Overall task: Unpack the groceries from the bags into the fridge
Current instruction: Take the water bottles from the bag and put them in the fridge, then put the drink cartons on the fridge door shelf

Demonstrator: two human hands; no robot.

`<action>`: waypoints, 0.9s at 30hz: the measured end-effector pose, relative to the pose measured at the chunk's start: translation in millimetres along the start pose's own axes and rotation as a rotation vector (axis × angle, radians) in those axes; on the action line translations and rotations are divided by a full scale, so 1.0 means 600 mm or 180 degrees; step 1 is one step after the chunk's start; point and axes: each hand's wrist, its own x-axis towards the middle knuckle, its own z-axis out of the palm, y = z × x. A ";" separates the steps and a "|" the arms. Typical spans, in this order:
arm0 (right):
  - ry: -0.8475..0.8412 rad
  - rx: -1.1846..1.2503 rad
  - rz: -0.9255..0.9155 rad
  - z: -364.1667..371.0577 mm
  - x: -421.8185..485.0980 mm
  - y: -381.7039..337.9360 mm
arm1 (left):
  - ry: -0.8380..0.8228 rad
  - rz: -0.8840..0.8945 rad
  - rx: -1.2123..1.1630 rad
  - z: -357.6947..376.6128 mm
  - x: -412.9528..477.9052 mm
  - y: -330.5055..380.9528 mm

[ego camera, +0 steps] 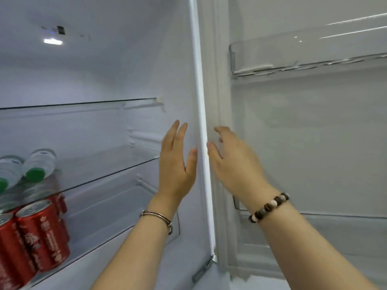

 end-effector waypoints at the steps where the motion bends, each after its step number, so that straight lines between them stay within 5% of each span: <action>1: 0.0033 -0.0111 -0.0018 -0.019 -0.015 0.010 | -0.0020 0.0052 -0.0088 0.015 -0.004 0.023; 6: 0.0699 -0.0524 0.0059 -0.129 -0.078 0.086 | 0.0016 0.0274 -0.0424 0.079 -0.033 0.147; 16: 0.0904 -0.1383 0.0572 -0.421 -0.252 0.277 | -0.0395 0.0612 -0.1213 0.257 -0.097 0.489; 27: 0.1266 -0.2791 0.1938 -0.803 -0.556 0.424 | -0.1597 0.1093 -0.2202 0.457 -0.241 0.973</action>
